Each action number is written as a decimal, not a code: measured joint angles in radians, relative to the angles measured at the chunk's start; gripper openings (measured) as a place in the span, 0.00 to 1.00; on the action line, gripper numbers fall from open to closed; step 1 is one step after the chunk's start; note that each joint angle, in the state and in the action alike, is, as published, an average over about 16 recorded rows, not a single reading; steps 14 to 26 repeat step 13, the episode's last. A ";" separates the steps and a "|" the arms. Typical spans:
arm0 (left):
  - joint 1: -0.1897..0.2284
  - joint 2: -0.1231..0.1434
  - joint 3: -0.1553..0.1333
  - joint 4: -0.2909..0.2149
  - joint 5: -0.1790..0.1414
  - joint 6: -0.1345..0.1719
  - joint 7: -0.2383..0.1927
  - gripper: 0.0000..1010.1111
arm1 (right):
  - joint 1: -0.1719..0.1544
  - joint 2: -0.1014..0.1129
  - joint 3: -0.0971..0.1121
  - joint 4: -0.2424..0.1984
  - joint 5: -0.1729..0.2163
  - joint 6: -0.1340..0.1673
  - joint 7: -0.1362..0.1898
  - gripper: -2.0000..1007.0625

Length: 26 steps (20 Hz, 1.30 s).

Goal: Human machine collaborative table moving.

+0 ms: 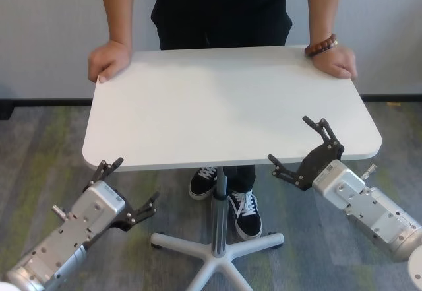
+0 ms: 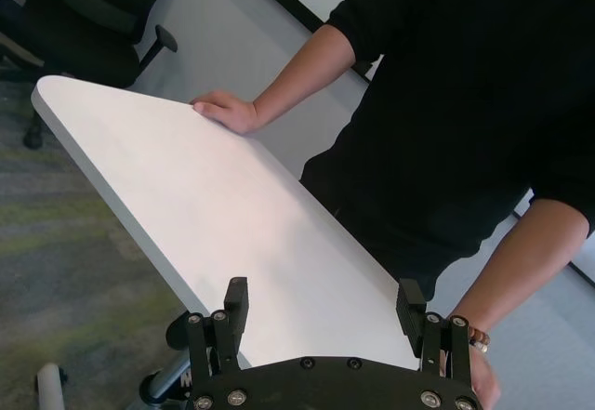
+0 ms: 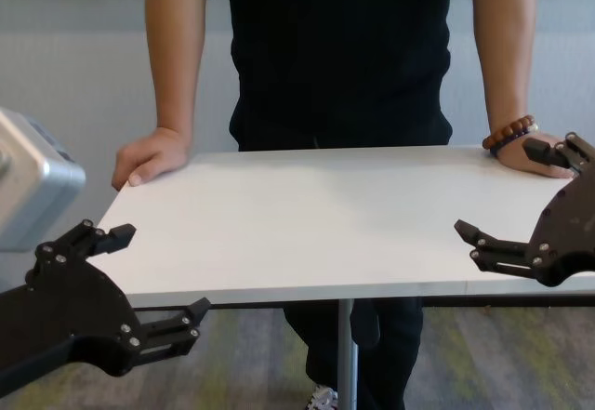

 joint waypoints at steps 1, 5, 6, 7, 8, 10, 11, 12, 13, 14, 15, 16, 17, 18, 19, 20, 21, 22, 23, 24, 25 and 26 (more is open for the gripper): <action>0.000 0.000 0.000 0.000 0.000 0.000 0.000 0.99 | 0.000 0.000 0.000 0.000 0.001 0.000 0.001 0.99; -0.001 -0.001 0.000 0.000 -0.002 0.000 -0.001 0.99 | 0.001 0.000 0.000 0.001 0.004 -0.002 0.002 0.99; -0.001 -0.001 -0.001 0.000 -0.002 0.000 -0.002 0.99 | 0.001 0.000 0.000 0.002 0.004 -0.002 0.003 0.99; -0.001 -0.001 -0.001 0.000 -0.003 0.000 -0.002 0.99 | 0.002 0.000 0.000 0.002 0.005 -0.002 0.003 0.99; -0.001 -0.001 -0.001 0.000 -0.003 0.001 -0.002 0.99 | 0.002 0.000 0.000 0.002 0.005 -0.002 0.003 0.99; -0.001 -0.001 -0.001 0.000 -0.003 0.001 -0.002 0.99 | 0.002 0.000 0.000 0.002 0.006 -0.002 0.004 0.99; -0.001 -0.001 -0.001 0.000 -0.003 0.001 -0.002 0.99 | 0.002 0.000 0.000 0.002 0.006 -0.002 0.004 0.99; -0.001 -0.001 -0.001 0.000 -0.003 0.001 -0.002 0.99 | 0.002 0.000 0.000 0.002 0.006 -0.003 0.004 0.99; -0.001 -0.001 -0.001 0.000 -0.004 0.001 -0.002 0.99 | 0.002 -0.001 0.000 0.002 0.006 -0.003 0.004 0.99; -0.001 -0.001 -0.001 0.000 -0.004 0.001 -0.002 0.99 | 0.002 -0.001 0.000 0.002 0.006 -0.003 0.004 0.99; -0.001 -0.001 -0.001 0.000 -0.004 0.001 -0.002 0.99 | 0.002 -0.001 0.000 0.002 0.006 -0.003 0.004 0.99; -0.001 -0.001 -0.001 0.000 -0.004 0.001 -0.002 0.99 | 0.002 -0.001 0.000 0.002 0.006 -0.003 0.004 0.99; -0.001 -0.001 -0.001 0.000 -0.004 0.001 -0.002 0.99 | 0.002 -0.001 0.000 0.002 0.006 -0.003 0.004 0.99; -0.001 -0.001 -0.001 0.000 -0.004 0.001 -0.002 0.99 | 0.002 -0.001 0.000 0.002 0.006 -0.003 0.004 0.99; -0.001 -0.001 -0.001 0.000 -0.004 0.001 -0.002 0.99 | 0.002 -0.001 0.000 0.002 0.006 -0.003 0.004 0.99; -0.001 -0.001 -0.001 0.000 -0.004 0.001 -0.002 0.99 | 0.002 -0.001 0.000 0.002 0.006 -0.003 0.004 0.99; -0.001 -0.001 -0.001 0.000 -0.004 0.001 -0.002 0.99 | 0.002 -0.001 0.000 0.002 0.006 -0.003 0.004 0.99; -0.001 -0.001 -0.001 0.000 -0.004 0.001 -0.002 0.99 | 0.002 -0.001 0.000 0.002 0.006 -0.003 0.004 0.99; -0.001 -0.001 -0.001 0.000 -0.004 0.001 -0.002 0.99 | 0.002 -0.001 0.000 0.002 0.006 -0.003 0.004 0.99; -0.001 -0.001 -0.001 0.000 -0.004 0.001 -0.002 0.99 | 0.002 -0.001 0.000 0.002 0.006 -0.003 0.004 0.99; -0.001 -0.001 -0.001 0.000 -0.004 0.001 -0.002 0.99 | 0.002 -0.001 0.000 0.002 0.006 -0.003 0.004 0.99; -0.001 -0.001 -0.001 0.000 -0.004 0.001 -0.002 0.99 | 0.002 -0.001 0.000 0.002 0.006 -0.003 0.004 0.99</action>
